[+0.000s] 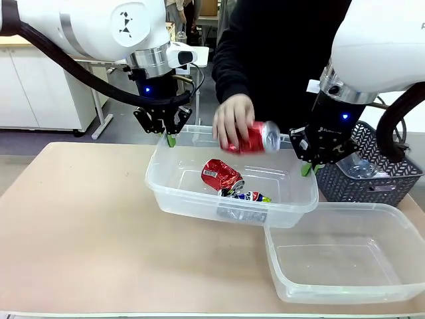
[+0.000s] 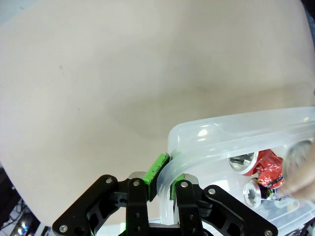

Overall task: Sort the waste into each basket.
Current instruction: Offer the picked Organizing box to the human.

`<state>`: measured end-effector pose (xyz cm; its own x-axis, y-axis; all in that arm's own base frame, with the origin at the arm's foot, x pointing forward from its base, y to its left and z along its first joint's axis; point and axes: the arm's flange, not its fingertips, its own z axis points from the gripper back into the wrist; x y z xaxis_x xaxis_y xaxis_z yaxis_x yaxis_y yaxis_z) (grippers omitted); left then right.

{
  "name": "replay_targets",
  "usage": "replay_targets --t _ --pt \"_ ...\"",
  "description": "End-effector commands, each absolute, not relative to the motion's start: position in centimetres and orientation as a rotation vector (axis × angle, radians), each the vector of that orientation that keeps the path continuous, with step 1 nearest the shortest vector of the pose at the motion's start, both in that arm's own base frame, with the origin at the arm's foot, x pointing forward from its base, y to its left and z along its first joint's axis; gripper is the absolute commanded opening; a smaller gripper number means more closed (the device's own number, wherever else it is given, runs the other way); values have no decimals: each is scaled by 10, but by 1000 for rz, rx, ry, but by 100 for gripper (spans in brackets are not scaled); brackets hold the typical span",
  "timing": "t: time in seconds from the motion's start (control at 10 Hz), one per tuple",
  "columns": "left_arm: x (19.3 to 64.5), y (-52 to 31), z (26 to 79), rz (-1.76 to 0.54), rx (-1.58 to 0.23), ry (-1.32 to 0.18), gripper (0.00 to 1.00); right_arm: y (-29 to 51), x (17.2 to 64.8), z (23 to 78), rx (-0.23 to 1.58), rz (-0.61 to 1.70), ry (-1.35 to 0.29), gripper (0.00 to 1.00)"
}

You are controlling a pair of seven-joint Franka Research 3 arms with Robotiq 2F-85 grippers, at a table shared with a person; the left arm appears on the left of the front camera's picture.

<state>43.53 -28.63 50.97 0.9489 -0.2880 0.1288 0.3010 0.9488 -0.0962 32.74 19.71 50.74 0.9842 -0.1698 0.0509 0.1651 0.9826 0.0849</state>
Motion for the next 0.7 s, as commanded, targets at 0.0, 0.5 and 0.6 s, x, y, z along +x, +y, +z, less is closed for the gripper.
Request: replay_targets --t 0.0,0.5,0.6 --pt "434 -284 513 -295 -119 -128 8 196 327 507 81 -165 -57 9" --pt "434 -284 513 -295 -119 -128 8 196 327 507 81 -165 -57 9" --pt "434 -284 513 -295 -119 -128 8 196 327 507 81 -165 -57 9"
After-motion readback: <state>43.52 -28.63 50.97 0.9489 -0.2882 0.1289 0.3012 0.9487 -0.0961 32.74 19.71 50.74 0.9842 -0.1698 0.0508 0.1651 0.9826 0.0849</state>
